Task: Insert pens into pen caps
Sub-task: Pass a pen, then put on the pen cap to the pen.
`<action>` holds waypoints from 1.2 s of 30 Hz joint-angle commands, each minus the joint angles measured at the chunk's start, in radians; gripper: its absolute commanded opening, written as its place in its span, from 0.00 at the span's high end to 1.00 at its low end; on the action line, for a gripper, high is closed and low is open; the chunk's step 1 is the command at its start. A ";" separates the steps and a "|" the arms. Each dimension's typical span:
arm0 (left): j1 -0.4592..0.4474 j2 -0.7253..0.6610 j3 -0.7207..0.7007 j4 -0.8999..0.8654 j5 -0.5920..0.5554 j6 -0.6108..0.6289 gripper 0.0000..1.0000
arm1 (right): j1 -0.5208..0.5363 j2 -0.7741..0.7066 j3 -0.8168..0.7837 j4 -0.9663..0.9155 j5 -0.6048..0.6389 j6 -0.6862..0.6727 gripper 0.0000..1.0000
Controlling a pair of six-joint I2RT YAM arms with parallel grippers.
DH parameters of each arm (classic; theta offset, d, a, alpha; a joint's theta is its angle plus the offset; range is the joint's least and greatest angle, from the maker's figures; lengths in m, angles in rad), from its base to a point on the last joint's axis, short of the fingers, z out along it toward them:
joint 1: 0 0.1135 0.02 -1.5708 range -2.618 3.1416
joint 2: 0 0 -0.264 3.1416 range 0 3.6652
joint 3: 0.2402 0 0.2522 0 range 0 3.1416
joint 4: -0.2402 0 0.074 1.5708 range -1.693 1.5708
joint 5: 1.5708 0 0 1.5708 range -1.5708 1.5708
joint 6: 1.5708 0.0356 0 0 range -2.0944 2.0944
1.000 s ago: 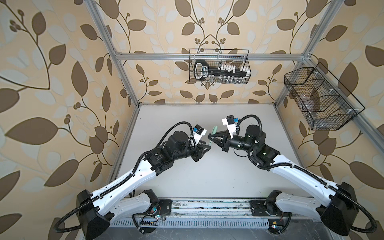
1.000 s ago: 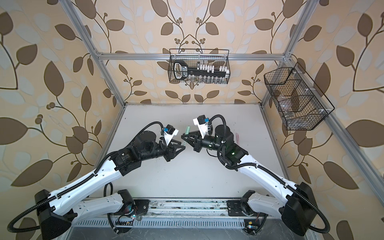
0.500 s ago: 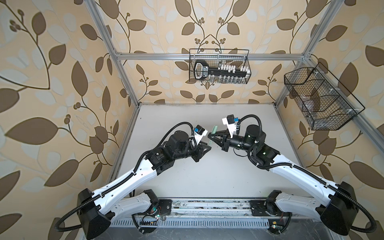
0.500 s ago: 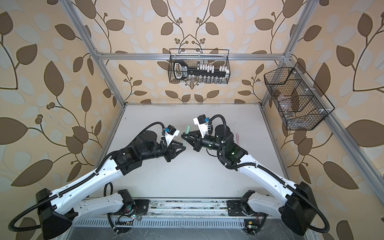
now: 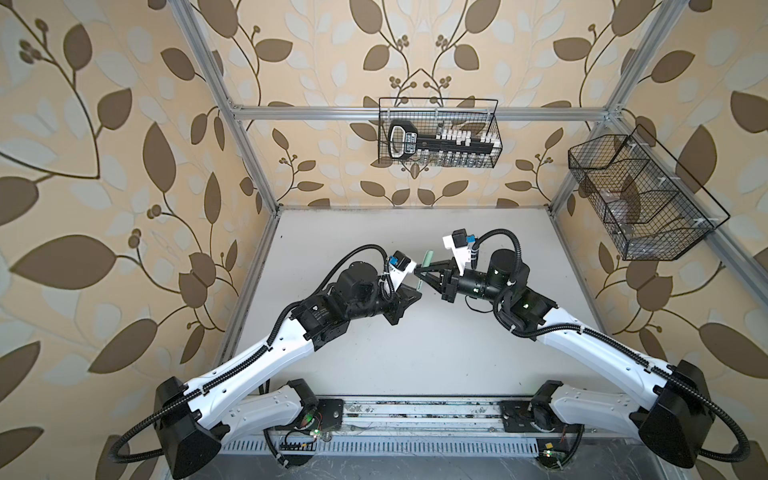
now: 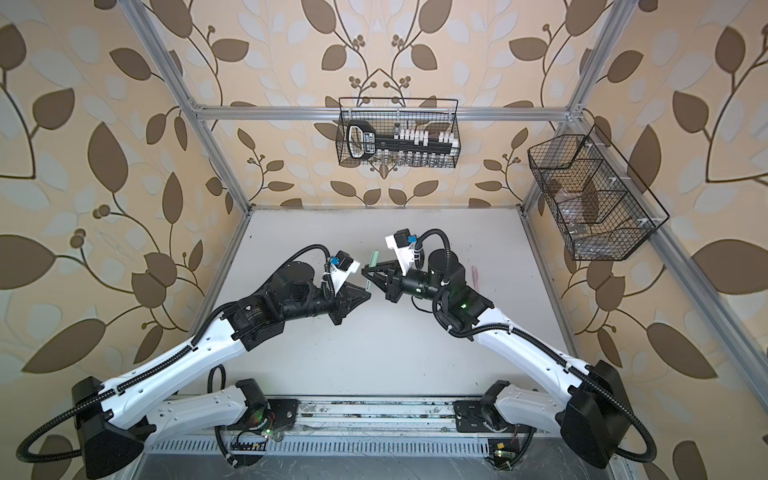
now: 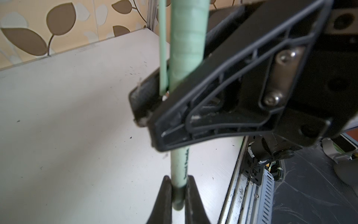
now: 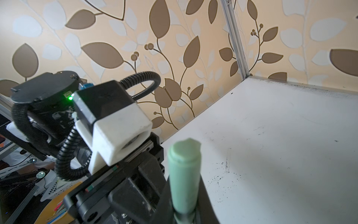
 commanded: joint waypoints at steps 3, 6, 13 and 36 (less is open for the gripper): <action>0.011 -0.008 0.033 0.042 -0.044 -0.001 1.00 | 0.008 -0.007 0.000 0.018 0.005 -0.002 0.86; 0.012 -0.010 0.033 0.043 -0.053 0.008 1.00 | 0.012 -0.020 -0.017 0.011 0.009 0.002 0.62; 0.013 0.014 0.057 0.025 -0.041 0.020 1.00 | -0.007 -0.074 -0.034 -0.067 0.005 -0.013 0.44; 0.011 0.025 0.039 0.031 -0.007 0.010 1.00 | -0.145 0.052 0.203 -0.137 -0.125 -0.005 0.39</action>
